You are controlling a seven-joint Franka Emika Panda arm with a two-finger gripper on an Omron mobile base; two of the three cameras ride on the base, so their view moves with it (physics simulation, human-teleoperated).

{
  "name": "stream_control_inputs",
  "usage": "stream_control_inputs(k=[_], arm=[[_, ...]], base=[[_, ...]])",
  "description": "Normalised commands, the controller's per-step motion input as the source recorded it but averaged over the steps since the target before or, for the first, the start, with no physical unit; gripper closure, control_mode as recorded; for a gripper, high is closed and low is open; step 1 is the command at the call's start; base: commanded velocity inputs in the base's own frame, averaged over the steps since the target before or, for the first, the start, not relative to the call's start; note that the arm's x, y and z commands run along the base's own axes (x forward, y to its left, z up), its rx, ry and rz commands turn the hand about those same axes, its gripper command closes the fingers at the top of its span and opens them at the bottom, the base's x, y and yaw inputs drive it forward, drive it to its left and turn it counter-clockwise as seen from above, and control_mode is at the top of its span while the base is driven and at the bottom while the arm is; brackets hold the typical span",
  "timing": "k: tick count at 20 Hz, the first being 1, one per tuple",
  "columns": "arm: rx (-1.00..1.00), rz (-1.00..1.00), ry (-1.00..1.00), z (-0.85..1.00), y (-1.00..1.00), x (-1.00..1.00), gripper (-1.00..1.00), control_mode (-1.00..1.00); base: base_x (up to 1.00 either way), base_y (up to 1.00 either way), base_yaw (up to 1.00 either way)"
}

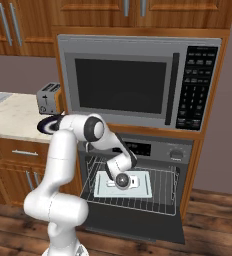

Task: Take the baked cake out of the oven and place it on the plate for cooling. Then close the oven door.

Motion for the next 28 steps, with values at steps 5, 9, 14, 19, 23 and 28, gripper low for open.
stream_control_inputs(k=[5, 9, 14, 19, 23, 28], arm=[[0.0, 0.0, 0.0, -0.08, 0.0, 0.07, -1.0, -1.0], [0.0, 0.0, 0.0, -0.1, 0.0, 0.01, -1.0, -1.0], [0.0, 0.0, 0.0, -0.12, 0.01, 0.0, -1.0, -1.0], [0.0, 0.0, 0.0, -0.1, 0.0, 0.0, -1.0, -1.0], [0.0, 0.0, 0.0, -0.06, 0.0, 0.01, -1.0, -1.0], [0.0, 0.0, 0.0, -0.09, 0.0, 0.0, 1.0, -1.0]], base=[[0.0, 0.0, 0.0], [0.0, 0.0, 0.0], [0.0, 0.0, 0.0], [0.0, 0.0, 0.0], [0.0, 0.0, 0.0], [0.0, 0.0, 0.0]])
